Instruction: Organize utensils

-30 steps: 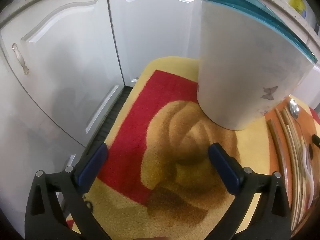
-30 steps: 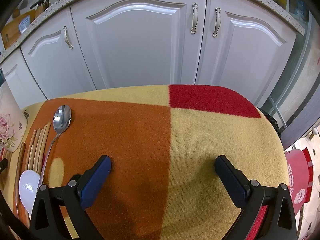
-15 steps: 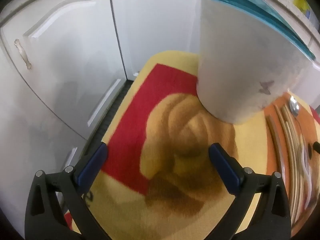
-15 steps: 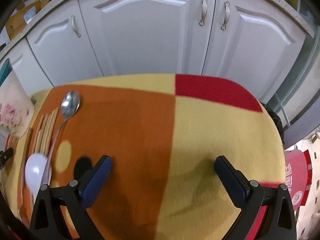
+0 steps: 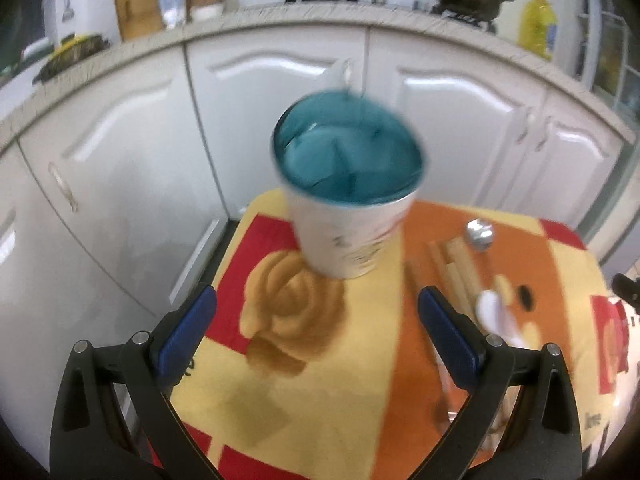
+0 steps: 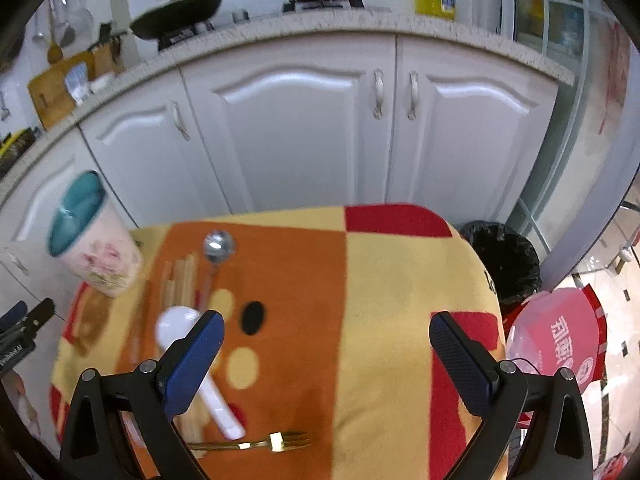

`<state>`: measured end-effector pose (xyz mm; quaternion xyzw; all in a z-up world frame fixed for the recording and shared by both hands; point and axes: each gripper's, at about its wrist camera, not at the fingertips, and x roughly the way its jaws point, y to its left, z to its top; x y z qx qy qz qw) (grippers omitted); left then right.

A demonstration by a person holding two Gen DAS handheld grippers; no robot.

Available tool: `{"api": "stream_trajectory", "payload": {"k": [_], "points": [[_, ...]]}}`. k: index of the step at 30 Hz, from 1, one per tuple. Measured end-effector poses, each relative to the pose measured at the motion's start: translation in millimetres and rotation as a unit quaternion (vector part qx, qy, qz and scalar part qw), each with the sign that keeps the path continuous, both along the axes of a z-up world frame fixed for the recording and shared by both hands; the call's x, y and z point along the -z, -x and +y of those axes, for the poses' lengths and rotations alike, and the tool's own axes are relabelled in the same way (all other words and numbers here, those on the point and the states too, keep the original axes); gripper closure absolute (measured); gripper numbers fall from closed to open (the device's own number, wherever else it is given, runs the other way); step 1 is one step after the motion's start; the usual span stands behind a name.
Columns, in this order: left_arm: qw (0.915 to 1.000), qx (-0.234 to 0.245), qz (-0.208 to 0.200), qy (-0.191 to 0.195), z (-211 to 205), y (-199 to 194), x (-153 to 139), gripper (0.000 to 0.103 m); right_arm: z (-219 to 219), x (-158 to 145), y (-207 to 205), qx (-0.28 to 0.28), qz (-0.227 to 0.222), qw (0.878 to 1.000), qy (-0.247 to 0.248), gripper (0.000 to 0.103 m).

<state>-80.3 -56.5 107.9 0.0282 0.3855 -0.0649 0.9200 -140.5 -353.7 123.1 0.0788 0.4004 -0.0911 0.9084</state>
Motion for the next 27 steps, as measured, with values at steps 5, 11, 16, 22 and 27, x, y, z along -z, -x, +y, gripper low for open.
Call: {"api": "stream_trajectory", "payload": {"k": [5,11,16,22,27], "points": [[0.9991,0.027,-0.023,0.021,-8.7,16.9,-34.2,0.002,25.0,-25.7,9.4,-0.023,-0.026,0.999,0.003,0.000],[0.9972,0.045,-0.054,0.024,-7.5,36.4,-65.6,0.002,43.7,-45.9,14.7,-0.045,-0.051,0.998,0.001,0.000],[0.9964,0.040,-0.069,0.027,-14.5,45.1,-78.0,0.002,52.8,-56.1,17.6,-0.054,-0.062,0.997,0.002,0.000],[0.9956,0.032,-0.082,0.033,-16.4,51.6,-85.1,0.002,55.2,-61.0,19.7,-0.058,-0.068,0.996,-0.007,0.000],[0.9953,0.030,-0.088,0.027,-19.5,54.1,-88.0,0.002,59.4,-64.1,20.8,-0.064,-0.073,0.995,-0.001,0.000]]}}
